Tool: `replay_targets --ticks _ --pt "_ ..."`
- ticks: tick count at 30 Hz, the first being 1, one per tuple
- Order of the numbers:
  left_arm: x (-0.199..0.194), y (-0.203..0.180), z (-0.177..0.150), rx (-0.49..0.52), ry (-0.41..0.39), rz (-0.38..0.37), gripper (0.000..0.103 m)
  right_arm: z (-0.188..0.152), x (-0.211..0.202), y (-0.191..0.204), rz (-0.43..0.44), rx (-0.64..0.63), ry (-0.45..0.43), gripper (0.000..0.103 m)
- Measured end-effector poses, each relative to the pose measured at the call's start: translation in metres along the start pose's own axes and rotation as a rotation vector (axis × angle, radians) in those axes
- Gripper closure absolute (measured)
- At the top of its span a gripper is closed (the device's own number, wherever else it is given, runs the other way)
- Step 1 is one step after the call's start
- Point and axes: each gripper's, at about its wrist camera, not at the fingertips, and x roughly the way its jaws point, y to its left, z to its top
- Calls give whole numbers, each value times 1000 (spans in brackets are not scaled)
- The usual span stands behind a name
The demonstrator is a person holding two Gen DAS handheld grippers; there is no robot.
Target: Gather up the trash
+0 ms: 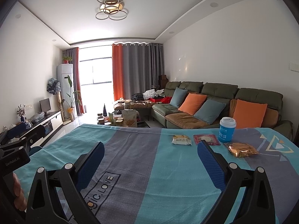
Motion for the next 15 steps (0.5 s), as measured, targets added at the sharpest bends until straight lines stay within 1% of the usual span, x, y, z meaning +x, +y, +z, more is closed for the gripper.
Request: replay_targets --ticks 15 --pt "-3 1 2 9 -15 14 6 1 -4 0 -6 3 -8 7"
